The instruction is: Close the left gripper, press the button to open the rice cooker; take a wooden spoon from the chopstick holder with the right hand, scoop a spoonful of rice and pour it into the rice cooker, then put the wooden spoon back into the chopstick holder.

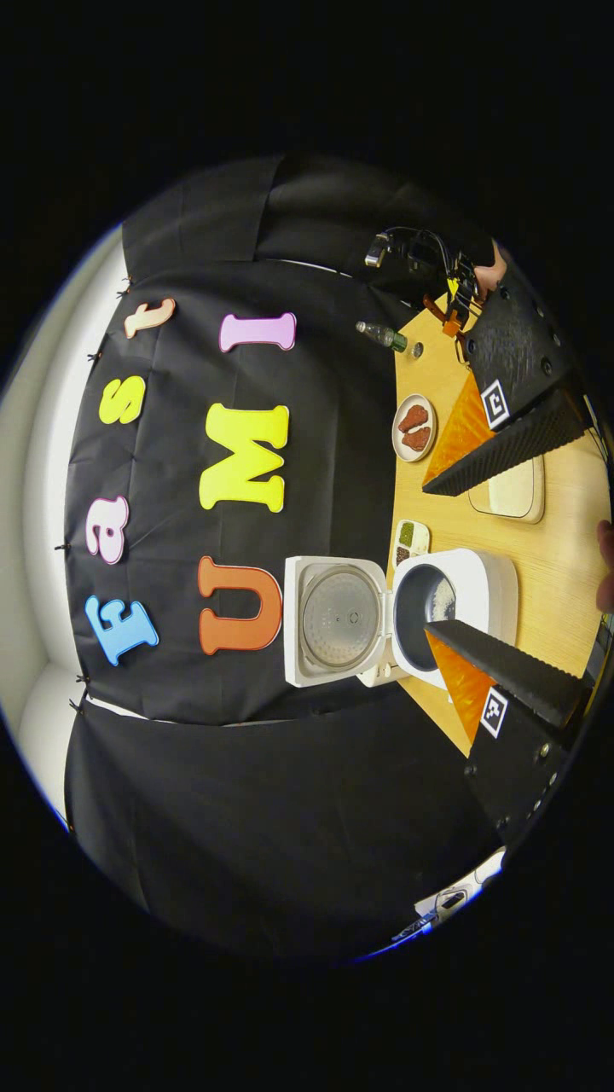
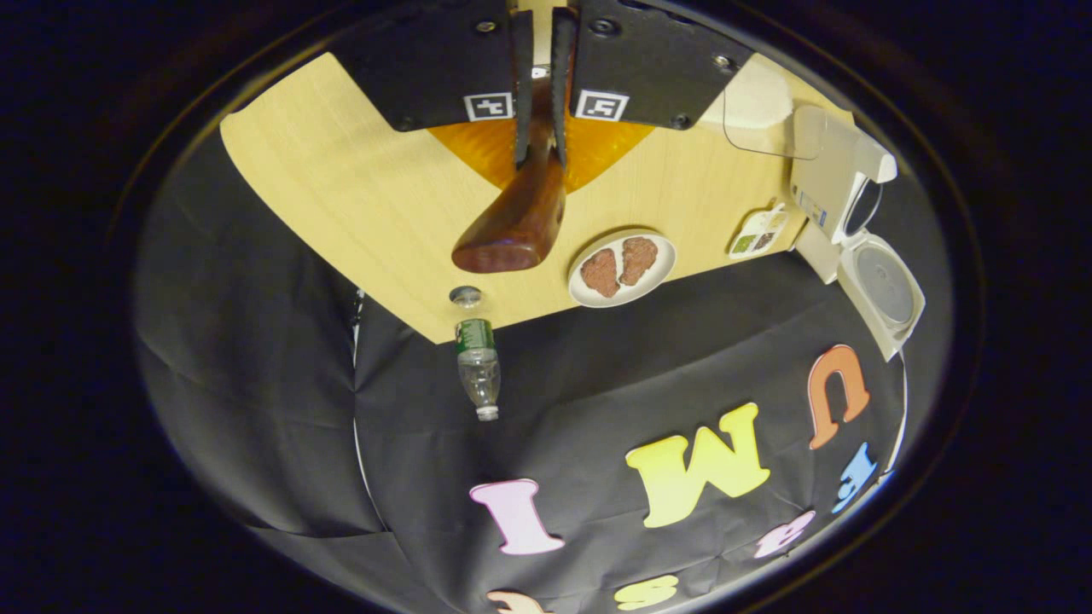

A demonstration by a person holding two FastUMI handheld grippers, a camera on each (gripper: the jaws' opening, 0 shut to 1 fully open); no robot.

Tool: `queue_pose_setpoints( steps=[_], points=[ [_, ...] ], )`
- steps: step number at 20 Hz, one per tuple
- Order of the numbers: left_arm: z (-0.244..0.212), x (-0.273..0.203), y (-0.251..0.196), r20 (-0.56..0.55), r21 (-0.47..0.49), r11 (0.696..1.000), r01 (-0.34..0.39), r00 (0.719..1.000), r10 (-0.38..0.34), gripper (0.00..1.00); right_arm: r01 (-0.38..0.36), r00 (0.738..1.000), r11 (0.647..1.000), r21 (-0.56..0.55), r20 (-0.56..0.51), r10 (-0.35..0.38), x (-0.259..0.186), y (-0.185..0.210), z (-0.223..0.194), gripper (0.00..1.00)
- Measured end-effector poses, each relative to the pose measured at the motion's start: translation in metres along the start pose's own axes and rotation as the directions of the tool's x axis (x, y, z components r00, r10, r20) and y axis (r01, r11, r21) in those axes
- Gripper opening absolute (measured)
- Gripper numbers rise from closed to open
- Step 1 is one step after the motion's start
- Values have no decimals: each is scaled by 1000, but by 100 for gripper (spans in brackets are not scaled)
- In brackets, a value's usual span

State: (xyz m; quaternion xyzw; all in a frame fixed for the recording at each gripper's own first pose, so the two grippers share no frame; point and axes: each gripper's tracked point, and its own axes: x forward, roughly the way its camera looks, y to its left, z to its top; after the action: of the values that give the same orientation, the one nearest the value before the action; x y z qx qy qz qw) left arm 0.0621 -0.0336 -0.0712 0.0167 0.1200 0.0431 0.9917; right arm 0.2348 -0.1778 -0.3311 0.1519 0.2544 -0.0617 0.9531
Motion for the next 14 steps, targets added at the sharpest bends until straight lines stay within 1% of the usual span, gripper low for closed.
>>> queue_pose_setpoints(
  steps=[2, 3, 4, 5, 6, 7, 9, 12, 14],
  points=[
    [1, 0, -1, 1, -5, 1000, -1, 1000, 1, 94, -17, 1000, 1000, 18, -4, 17, 1, 0, -2, 16],
    [3, 1, -1, 5, -8, 1000, 1, 1000, -1, 94, -19, 1000, 1000, 16, 2, 19, 1, 0, -1, 21],
    [4, 2, -2, 8, -10, 1000, 4, 1000, -4, 94, -12, 1000, 1000, 13, 3, 12, 1, -4, -1, 20],
    [5, 2, -4, 12, -11, 1000, 8, 1000, -7, 94, -7, 1000, 1000, 11, 3, 7, 0, -8, 0, 33],
    [7, 3, -5, 16, -10, 1000, 12, 1000, -12, 94, -9, 1000, 1000, 10, 4, 9, -3, -9, 1, 37],
    [9, 4, -5, 23, -7, 1000, 15, 1000, -15, 94, -5, 1000, 1000, 6, 7, 5, -5, -12, 3, 51],
    [15, 8, -6, 39, -5, 1000, 22, 999, -22, 94, 12, 999, 1000, -11, 32, -12, -13, -19, 13, 76],
    [32, 20, -1, 68, -6, 1000, 16, 998, -15, 94, 39, 996, 998, -43, 85, -35, -32, -27, 37, 83],
    [47, 29, 3, 99, -12, 1000, 19, 995, -18, 94, 44, 990, 997, -66, 138, -34, -51, -27, 59, 83]
  ],
)
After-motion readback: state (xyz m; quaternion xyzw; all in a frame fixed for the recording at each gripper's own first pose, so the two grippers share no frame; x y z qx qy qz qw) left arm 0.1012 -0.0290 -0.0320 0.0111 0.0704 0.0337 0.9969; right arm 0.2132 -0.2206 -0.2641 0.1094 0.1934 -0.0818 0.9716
